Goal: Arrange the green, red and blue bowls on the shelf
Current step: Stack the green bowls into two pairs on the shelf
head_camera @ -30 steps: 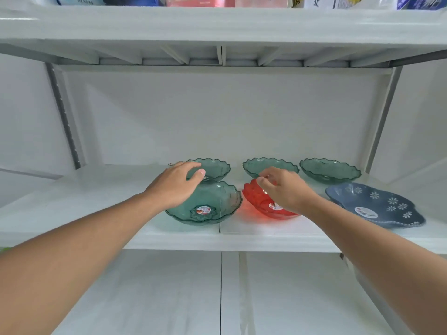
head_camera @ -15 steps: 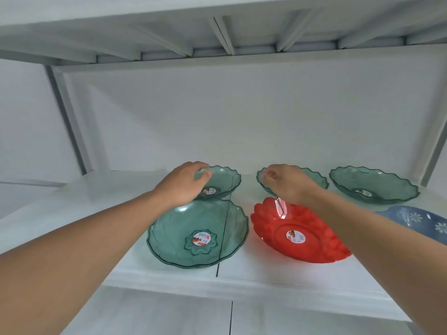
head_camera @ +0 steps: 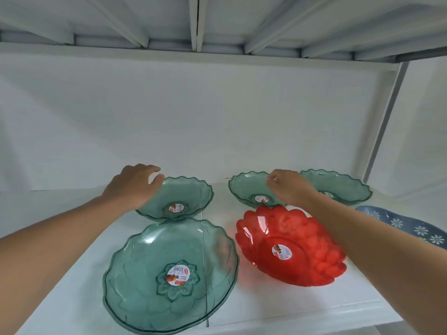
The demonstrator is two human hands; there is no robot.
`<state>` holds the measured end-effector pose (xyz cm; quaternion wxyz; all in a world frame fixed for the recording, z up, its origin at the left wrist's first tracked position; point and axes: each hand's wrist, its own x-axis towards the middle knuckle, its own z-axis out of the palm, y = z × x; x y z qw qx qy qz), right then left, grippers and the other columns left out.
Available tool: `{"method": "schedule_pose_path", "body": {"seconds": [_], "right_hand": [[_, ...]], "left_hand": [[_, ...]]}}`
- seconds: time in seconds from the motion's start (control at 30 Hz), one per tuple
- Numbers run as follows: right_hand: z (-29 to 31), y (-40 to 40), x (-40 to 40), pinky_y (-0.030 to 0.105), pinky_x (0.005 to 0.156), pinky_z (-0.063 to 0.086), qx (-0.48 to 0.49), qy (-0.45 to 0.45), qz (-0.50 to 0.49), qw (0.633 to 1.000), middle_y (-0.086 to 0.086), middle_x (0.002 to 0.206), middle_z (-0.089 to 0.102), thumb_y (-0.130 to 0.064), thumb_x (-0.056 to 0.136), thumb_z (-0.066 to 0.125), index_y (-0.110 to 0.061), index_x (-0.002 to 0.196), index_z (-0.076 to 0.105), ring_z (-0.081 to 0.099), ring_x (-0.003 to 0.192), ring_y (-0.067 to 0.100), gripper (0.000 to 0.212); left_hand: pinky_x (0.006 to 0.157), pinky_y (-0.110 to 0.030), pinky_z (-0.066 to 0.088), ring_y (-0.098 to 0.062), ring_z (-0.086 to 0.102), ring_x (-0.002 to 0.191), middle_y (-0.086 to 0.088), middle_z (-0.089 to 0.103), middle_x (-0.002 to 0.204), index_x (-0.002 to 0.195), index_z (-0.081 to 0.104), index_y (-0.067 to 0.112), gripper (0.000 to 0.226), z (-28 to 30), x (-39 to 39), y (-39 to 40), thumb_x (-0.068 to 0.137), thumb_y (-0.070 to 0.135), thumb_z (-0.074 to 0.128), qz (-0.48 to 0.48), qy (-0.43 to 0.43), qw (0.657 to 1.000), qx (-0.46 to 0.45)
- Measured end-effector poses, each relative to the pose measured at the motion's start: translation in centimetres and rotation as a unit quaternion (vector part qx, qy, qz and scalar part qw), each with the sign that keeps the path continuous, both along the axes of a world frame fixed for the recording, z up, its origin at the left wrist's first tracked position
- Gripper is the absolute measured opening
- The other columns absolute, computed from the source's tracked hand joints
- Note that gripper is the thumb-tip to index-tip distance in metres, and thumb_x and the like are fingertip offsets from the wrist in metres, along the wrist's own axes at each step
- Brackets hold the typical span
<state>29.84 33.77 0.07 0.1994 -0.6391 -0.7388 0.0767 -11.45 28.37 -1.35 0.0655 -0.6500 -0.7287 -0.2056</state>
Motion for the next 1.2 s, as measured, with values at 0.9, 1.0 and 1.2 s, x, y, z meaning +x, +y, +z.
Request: {"method": "schedule_pose_path", "body": {"seconds": [0.9,1.0,1.2], "right_hand": [[-3.3,10.5,2.4,0.050,0.079,0.068,-0.062,0.270,-0.089,0.957,0.017,0.073,0.080,-0.001,0.092,0.041,-0.012,0.151,0.051,0.079,0.055,0.034,0.061],[-2.5,10.7,0.8,0.043,0.068,0.069,-0.070,0.283,-0.063,0.955,0.017,0.079,0.079,-0.001,0.093,0.040,-0.015,0.154,0.050,0.079,0.055,0.033,0.064],[-2.4,10.8,-3.3,0.052,0.077,0.068,-0.074,0.295,-0.020,0.952,0.017,0.072,0.079,0.000,0.094,0.041,-0.016,0.146,0.057,0.080,0.058,0.034,0.058]], "left_hand": [[0.052,-0.035,0.057,-0.041,0.078,0.091,-0.017,0.070,0.108,0.116,0.058,0.017,0.029,-1.2,0.2,3.8,0.094,-0.001,0.059,0.122,-0.357,0.925,-0.050],[0.047,-0.032,0.054,-0.042,0.077,0.096,-0.018,0.070,0.115,0.115,0.055,0.020,0.029,-0.1,0.0,3.3,0.096,-0.001,0.057,0.128,-0.368,0.920,-0.035],[0.037,-0.024,0.051,-0.033,0.072,0.079,-0.019,0.072,0.116,0.114,0.059,0.020,0.030,1.2,-3.0,0.4,0.095,-0.003,0.056,0.170,-0.383,0.907,-0.023]]}}
